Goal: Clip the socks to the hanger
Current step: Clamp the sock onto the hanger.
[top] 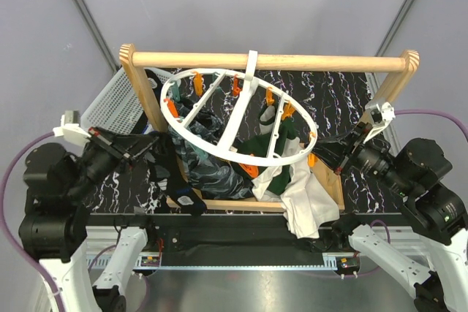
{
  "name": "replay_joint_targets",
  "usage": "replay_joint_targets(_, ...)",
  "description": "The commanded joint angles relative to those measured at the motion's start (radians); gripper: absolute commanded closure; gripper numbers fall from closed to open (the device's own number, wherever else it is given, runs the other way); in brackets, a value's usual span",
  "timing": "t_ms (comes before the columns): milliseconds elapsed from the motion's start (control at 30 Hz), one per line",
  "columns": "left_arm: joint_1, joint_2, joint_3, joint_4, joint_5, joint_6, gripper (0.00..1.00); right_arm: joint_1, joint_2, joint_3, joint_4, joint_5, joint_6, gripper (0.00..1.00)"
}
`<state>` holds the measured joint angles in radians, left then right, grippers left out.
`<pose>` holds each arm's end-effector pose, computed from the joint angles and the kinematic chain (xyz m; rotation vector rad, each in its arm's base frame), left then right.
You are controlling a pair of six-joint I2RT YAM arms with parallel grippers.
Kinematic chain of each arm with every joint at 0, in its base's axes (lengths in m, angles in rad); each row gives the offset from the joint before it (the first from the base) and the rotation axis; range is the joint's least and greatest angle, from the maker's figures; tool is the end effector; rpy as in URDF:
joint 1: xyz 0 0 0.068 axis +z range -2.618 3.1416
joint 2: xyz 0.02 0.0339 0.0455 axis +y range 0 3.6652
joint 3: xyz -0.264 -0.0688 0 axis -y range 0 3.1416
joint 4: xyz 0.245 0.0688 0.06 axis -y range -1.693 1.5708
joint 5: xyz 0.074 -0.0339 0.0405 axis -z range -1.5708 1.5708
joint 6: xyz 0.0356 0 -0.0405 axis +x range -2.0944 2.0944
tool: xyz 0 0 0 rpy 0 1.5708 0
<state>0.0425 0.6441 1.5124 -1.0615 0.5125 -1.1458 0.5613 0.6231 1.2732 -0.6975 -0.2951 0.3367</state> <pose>0.0252 -0.0164 0.4776 -0.7129 1.7762 -1.2248 0.0557 0.0472 0.4585 -0.4252 1.6437 0.9209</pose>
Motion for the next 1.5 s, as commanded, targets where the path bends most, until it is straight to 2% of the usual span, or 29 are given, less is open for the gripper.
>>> replay_joint_targets(0,-0.083,-0.009,-0.087,0.078,0.038,0.0,1.0,0.003,0.04,-0.026,-0.06,0.059,0.021,1.0)
replay_joint_targets(67,-0.122,-0.012,-0.159,0.087,0.047,-0.005,1.0,0.003,0.041,-0.025,-0.062,0.074,0.024,1.0)
replay_joint_targets(267,-0.24,0.003,-0.239,0.138,0.046,-0.009,1.0,0.003,0.033,-0.037,-0.065,0.111,0.033,1.0)
replay_joint_targets(367,-0.331,-0.011,-0.316,0.204,-0.009,-0.048,1.0,0.003,0.038,-0.049,-0.054,0.106,0.042,1.0)
replay_joint_targets(400,-0.425,-0.011,-0.369,0.262,-0.026,-0.069,1.0,0.003,0.043,-0.052,-0.051,0.105,0.044,1.0)
replay_joint_targets(433,-0.491,-0.001,-0.391,0.291,-0.101,-0.107,1.0,0.003,0.049,-0.055,-0.051,0.105,0.042,1.0)
replay_joint_targets(467,-0.67,0.012,-0.403,0.31,-0.161,-0.118,1.0,0.003,0.05,-0.055,-0.048,0.102,0.044,1.0)
replay_joint_targets(500,-0.776,0.049,-0.414,0.34,-0.231,-0.133,1.0,0.003,0.056,-0.054,-0.048,0.1,0.045,1.0)
replay_joint_targets(533,-0.881,0.066,-0.428,0.36,-0.396,-0.17,1.0,0.003,0.061,-0.048,-0.046,0.099,0.045,1.0)
replay_joint_targets(567,-0.979,0.084,-0.432,0.385,-0.472,-0.187,1.0,0.003,0.059,-0.046,-0.045,0.099,0.044,1.0)
replay_joint_targets(600,-1.127,0.124,-0.432,0.432,-0.521,-0.205,1.0,0.003,0.061,-0.043,-0.045,0.1,0.042,1.0)
replay_joint_targets(633,-1.17,0.14,-0.411,0.449,-0.622,-0.2,1.0,0.003,0.063,-0.035,-0.045,0.102,0.042,1.0)
replay_joint_targets(700,-1.285,0.166,-0.382,0.474,-0.713,-0.187,1.0,0.003,0.063,-0.028,-0.054,0.1,0.038,1.0)
replay_joint_targets(733,-1.322,0.173,-0.379,0.492,-0.815,-0.187,1.0,0.003,0.06,-0.026,-0.054,0.102,0.038,1.0)
replay_joint_targets(767,-1.392,0.172,-0.4,0.526,-0.856,-0.189,1.0,0.003,0.058,-0.026,-0.054,0.1,0.035,1.0)
replay_joint_targets(867,-1.498,0.196,-0.434,0.659,-0.991,-0.198,1.0,0.003,0.05,-0.026,-0.054,0.1,0.038,1.0)
replay_joint_targets(933,-1.552,0.236,-0.411,0.684,-1.102,-0.201,1.0,0.003,0.049,-0.026,-0.051,0.097,0.048,1.0)
replay_joint_targets(967,-1.62,0.291,-0.393,0.675,-1.158,-0.21,1.0,0.003,0.047,-0.025,-0.048,0.093,0.051,1.0)
replay_joint_targets(1000,-1.695,0.342,-0.315,0.61,-1.356,-0.282,1.0,0.003,0.047,-0.021,-0.051,0.091,0.062,1.0)
replay_joint_targets(1033,-1.733,0.371,-0.285,0.585,-1.358,-0.317,1.0,0.003,0.047,-0.021,-0.051,0.094,0.065,1.0)
replay_joint_targets(1067,-1.763,0.397,-0.262,0.559,-1.479,-0.354,1.0,0.003,0.047,-0.021,-0.053,0.096,0.076,1.0)
replay_joint_targets(1100,-1.796,0.446,-0.239,0.511,-1.52,-0.392,1.0,0.003,0.044,-0.023,-0.048,0.108,0.081,1.0)
replay_joint_targets(1167,-1.8,0.512,-0.164,0.453,-1.583,-0.536,1.0,0.003,0.026,-0.028,-0.031,0.111,0.088,1.0)
replay_joint_targets(1267,-1.8,0.58,-0.092,0.404,-1.618,-0.587,1.0,0.005,0.015,-0.026,-0.011,0.108,0.093,1.0)
replay_joint_targets(1367,-1.8,0.655,-0.003,0.234,-1.68,-0.768,1.0,0.003,0.01,-0.021,0.006,0.1,0.091,1.0)
replay_joint_targets(1400,-1.8,0.666,0.008,0.185,-1.692,-0.801,1.0,0.003,0.009,-0.023,0.016,0.093,0.093,1.0)
replay_joint_targets(1467,-1.802,0.684,0.023,0.187,-1.732,-0.816,1.0,0.003,0.006,-0.032,0.029,0.08,0.094,1.0)
